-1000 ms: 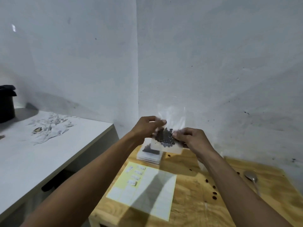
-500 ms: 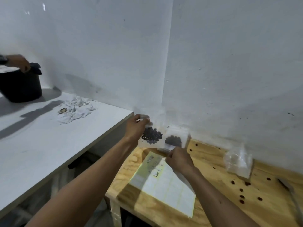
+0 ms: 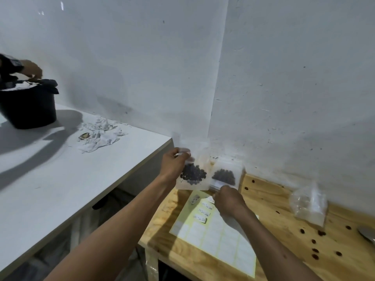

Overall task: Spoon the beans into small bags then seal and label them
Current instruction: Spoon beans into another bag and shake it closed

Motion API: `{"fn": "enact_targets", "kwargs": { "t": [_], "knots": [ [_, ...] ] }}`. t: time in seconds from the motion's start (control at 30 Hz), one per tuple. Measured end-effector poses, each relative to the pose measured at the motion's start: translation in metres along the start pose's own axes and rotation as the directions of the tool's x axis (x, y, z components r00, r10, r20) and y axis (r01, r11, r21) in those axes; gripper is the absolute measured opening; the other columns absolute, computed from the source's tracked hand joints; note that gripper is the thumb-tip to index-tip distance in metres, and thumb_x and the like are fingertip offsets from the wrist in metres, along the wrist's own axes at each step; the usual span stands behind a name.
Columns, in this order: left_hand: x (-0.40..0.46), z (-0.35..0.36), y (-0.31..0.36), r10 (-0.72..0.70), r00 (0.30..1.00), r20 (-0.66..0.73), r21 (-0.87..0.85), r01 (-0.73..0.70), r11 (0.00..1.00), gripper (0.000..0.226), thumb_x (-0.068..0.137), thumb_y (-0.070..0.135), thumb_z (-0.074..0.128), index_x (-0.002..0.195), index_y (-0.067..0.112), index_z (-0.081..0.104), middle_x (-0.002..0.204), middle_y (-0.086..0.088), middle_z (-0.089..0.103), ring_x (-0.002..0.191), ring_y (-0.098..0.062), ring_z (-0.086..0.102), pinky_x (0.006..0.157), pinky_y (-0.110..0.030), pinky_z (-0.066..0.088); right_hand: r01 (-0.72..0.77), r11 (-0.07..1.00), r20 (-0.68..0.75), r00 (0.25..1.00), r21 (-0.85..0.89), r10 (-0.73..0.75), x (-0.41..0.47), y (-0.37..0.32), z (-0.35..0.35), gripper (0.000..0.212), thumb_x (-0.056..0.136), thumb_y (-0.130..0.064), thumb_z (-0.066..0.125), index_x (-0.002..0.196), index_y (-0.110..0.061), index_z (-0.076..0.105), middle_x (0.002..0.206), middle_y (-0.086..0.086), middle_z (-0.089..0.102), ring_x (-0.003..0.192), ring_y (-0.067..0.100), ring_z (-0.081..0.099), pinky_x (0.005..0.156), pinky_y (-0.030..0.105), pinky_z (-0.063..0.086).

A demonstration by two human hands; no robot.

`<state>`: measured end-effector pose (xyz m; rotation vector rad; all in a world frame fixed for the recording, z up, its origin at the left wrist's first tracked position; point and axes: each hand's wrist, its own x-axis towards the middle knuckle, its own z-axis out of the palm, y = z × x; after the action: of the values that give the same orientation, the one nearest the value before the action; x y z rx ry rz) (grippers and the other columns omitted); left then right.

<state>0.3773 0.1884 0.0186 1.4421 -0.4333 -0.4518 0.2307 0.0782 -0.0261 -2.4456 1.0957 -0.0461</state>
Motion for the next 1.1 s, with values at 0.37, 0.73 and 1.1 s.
{"fn": "enact_targets", "kwargs": {
  "t": [0.37,0.73,1.1],
  "knots": [
    [-0.003,0.015,0.011,0.052,0.999,0.016,0.065,-0.053,0.997,0.022,0.101,0.030,0.059,0.108,0.012,0.070,0.098,0.000,0.077,0.089,-0.016,0.074,0.084,-0.031,0.054,0.138,0.758,-0.039,0.988,0.638,-0.148,-0.020,0.018,-0.057,0.029,0.097,-0.009,0.062,0.068,-0.010,0.065,0.068,0.006,0.068,0.074,0.025,0.073,0.077,0.038,0.061],
    [-0.026,0.096,0.024,0.001,0.979,0.205,-0.068,0.013,0.998,0.018,0.101,0.019,0.056,0.109,0.010,0.070,0.099,-0.008,0.077,0.084,-0.022,0.078,0.089,-0.043,0.054,0.327,0.763,-0.409,0.908,0.557,-0.091,-0.018,0.020,-0.128,0.008,0.087,-0.020,0.078,0.089,-0.014,0.073,0.080,0.000,0.076,0.073,0.015,0.074,0.075,0.030,0.062],
    [-0.047,0.149,0.034,0.079,0.939,0.335,-0.139,-0.034,0.990,0.017,0.090,0.011,0.073,0.102,-0.001,0.071,0.098,-0.019,0.076,0.089,-0.031,0.077,0.088,-0.040,0.061,0.319,0.794,-0.551,0.834,0.518,0.024,-0.023,0.062,-0.142,0.015,0.085,-0.028,0.079,0.091,-0.020,0.068,0.082,-0.005,0.072,0.073,0.008,0.069,0.073,0.030,0.060]
  ]
}}
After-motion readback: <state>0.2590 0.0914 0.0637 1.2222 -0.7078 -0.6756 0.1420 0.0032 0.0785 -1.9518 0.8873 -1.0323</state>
